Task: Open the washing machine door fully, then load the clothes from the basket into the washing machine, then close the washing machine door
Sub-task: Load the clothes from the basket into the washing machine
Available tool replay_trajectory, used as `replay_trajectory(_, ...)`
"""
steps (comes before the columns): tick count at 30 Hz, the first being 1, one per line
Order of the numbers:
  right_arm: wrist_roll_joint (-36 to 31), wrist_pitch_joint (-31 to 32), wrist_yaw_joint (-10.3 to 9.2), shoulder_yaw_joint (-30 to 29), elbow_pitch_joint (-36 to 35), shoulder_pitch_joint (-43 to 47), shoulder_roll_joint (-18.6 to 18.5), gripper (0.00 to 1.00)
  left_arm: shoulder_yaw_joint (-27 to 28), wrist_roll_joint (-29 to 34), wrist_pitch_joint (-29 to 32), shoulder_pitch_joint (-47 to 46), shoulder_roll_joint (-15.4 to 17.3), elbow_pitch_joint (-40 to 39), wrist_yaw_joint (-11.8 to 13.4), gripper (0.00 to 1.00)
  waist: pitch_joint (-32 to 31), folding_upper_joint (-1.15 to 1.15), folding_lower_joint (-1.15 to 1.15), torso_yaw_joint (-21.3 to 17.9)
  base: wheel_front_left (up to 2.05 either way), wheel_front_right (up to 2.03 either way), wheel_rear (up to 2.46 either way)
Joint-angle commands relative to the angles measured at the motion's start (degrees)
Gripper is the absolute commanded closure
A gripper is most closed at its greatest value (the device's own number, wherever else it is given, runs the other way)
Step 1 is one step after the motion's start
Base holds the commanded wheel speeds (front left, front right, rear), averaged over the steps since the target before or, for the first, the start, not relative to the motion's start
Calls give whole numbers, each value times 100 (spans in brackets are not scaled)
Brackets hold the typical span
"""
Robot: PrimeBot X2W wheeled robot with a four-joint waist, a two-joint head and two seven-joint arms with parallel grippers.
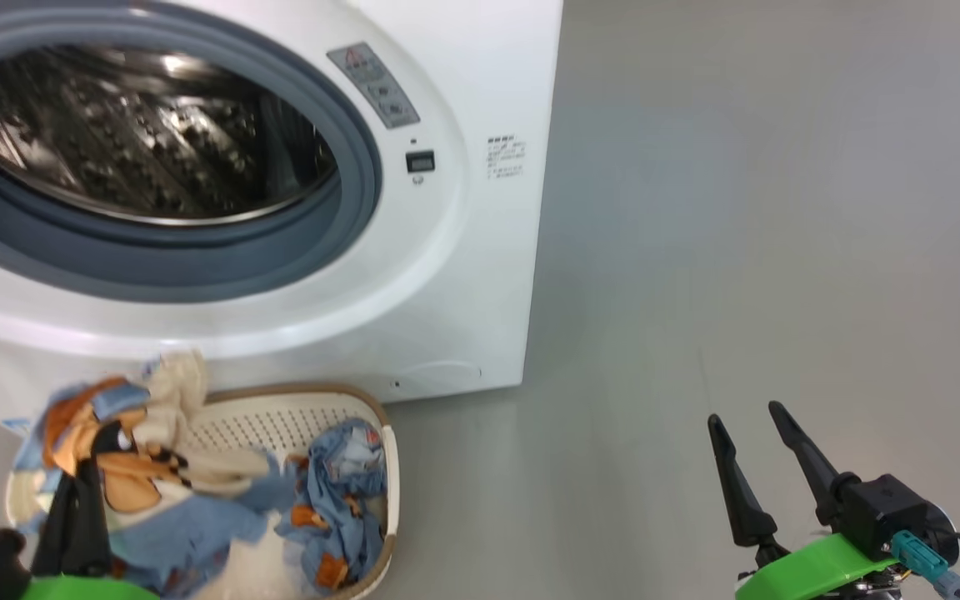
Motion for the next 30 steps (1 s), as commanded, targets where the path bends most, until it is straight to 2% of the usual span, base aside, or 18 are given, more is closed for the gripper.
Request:
replay_trajectory(1,37,-27,8,170,-150,14,9,0,211,100,-37,-9,84,-201,35,100,-228,-1,0,-36,0,0,0)
replay_trajectory(17,32,-27,8,98,-221,242,9,0,183,216,-37,696,-61,-722,192,100,-576,-1,0,-10,0,0,0)
replay_trajectory(30,13,-27,8,66,-240,241,9,0,198,203,-37,711,-104,-1002,149,100,-527,-1,0,24,0,0,0)
